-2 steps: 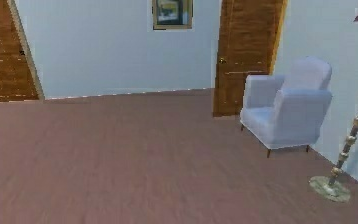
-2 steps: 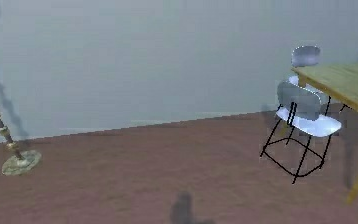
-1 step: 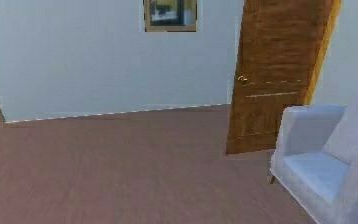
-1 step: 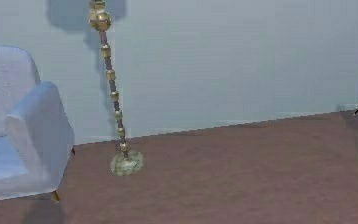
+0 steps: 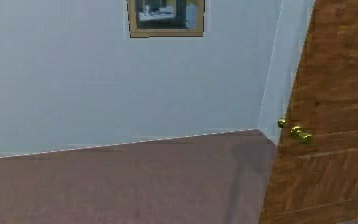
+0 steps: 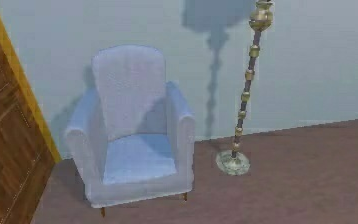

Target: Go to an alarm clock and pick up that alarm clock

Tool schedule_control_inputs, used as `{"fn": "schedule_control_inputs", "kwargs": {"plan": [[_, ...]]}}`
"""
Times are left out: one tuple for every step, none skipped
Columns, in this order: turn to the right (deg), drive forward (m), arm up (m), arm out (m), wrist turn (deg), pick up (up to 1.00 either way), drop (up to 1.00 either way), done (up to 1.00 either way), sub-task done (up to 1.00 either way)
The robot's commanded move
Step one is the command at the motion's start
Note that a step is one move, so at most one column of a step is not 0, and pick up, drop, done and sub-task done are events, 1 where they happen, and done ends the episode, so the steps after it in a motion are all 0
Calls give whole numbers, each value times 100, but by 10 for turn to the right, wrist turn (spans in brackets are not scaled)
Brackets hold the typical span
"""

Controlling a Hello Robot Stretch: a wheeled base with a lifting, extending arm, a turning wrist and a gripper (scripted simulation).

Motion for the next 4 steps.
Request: {"fn": "schedule_control_inputs", "kwargs": {"plan": [[0, 100, 0, 0, 0, 0, 0, 0, 0], [-180, 0, 0, 0, 0, 0, 0, 0, 0], [0, 10, 0, 0, 0, 0, 0, 0, 0], [450, 0, 0, 0, 0, 0, 0, 0, 0]]}}
